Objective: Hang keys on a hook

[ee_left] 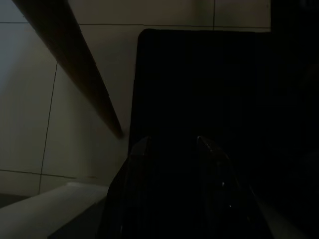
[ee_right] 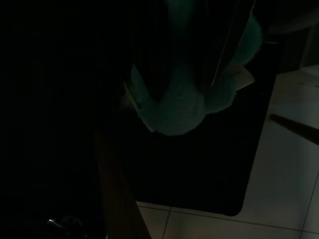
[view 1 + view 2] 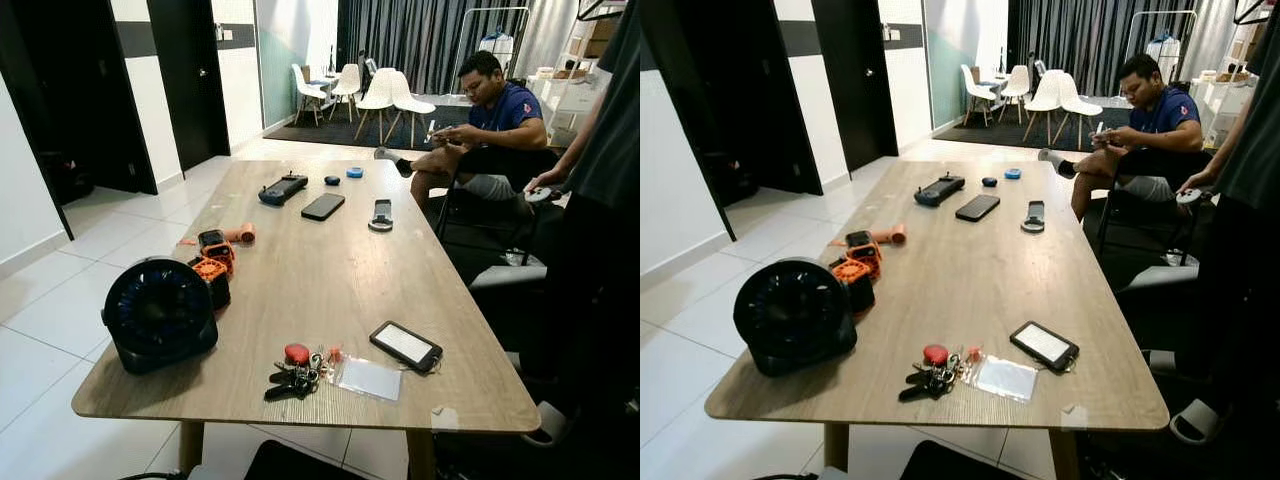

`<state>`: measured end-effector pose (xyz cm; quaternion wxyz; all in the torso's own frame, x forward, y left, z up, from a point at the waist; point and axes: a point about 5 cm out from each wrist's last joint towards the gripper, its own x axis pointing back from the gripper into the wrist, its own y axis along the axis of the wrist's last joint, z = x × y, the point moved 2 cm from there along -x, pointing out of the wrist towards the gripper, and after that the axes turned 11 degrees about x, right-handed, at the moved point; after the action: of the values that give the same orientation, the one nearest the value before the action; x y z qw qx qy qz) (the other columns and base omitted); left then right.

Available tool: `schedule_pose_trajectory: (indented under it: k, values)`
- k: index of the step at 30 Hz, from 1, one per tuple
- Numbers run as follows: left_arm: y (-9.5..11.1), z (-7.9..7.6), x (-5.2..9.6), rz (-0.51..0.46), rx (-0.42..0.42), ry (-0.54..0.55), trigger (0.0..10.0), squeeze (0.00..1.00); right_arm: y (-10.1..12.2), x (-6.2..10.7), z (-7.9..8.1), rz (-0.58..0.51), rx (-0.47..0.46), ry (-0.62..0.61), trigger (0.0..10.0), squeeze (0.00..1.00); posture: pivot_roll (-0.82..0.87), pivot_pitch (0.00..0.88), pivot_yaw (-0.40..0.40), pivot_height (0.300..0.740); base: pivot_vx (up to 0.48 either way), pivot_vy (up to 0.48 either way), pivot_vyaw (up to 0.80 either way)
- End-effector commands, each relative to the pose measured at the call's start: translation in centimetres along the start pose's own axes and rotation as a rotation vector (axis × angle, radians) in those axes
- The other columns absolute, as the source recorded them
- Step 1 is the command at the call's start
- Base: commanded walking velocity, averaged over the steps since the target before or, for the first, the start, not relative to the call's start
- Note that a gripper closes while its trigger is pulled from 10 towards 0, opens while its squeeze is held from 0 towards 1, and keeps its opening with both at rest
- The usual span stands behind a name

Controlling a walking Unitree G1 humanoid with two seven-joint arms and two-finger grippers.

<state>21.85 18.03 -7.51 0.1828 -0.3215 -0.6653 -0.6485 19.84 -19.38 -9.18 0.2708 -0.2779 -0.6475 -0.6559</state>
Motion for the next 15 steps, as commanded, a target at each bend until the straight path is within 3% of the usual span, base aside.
schedule_pose_trajectory:
  k: [1, 15]
  values:
    - [-0.41, -0.11, 0.09, 0.007, 0.02, -0.002, 10.0, 0.0, -0.69, 0.17, 0.26, 0.017, -0.003, 0.004, 10.0, 0.0, 0.04, 0.013, 0.021, 0.74, 0.0, 0.0, 0.0]
    - [-0.49, -0.13, 0.15, 0.001, 0.022, -0.009, 10.0, 0.0, -0.85, 0.22, 0.28, 0.024, 0.006, 0.009, 10.0, 0.0, 0.04, 0.008, 0.016, 0.74, 0.0, 0.0, 0.0]
